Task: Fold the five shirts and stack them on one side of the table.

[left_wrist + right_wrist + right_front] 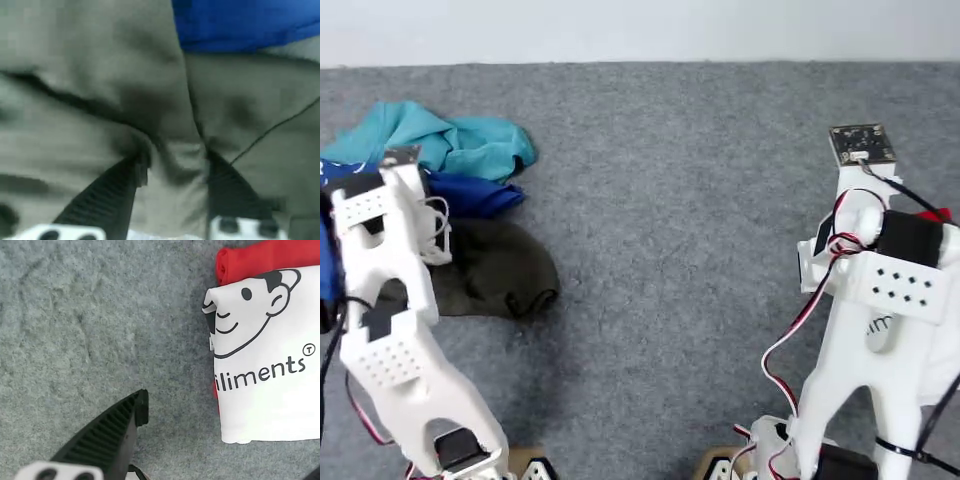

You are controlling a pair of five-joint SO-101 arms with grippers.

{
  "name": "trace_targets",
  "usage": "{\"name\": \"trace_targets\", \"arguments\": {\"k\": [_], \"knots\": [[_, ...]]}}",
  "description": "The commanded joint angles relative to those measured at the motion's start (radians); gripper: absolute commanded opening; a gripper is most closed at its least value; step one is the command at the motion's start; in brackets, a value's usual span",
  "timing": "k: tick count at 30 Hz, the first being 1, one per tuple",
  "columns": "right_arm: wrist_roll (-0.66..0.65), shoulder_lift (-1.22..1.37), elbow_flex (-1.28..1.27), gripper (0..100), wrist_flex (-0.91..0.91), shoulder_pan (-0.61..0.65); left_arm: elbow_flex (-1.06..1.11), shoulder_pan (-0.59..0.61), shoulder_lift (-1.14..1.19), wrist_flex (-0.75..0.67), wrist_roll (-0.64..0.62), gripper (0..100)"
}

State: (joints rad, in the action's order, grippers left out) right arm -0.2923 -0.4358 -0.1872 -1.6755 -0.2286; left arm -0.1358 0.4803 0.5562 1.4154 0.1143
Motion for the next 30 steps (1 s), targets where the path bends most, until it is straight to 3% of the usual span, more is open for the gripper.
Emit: {"name": "trace_targets", "arguments": {"k": [1,8,15,18,24,30], "knots": [[-0.014,-0.027,0.005,52.7,0.010,0.007,-0.004,-0.048,0.009,-0.017,0.014,1],[-0.014,-0.025,0.005,52.7,0.010,0.007,-0.059,-0.244,-0.109,0.049,0.014,1],[-0.014,-0.028,0.005,52.7,0.010,0.001,-0.268,-0.644,-0.281,0.236,0.025,1],[-0.014,-0.028,0.008,52.7,0.010,-0.008,-0.300,-0.809,-0.327,0.269,0.114,1],[-0.009,-0.028,0.041,52.7,0.012,-0.214,-0.300,-1.089,-0.411,0.279,0.262,1],[-0.005,-0.028,0.066,52.7,0.010,-0.417,-0.325,-1.295,-0.446,0.249,0.353,1]]}}
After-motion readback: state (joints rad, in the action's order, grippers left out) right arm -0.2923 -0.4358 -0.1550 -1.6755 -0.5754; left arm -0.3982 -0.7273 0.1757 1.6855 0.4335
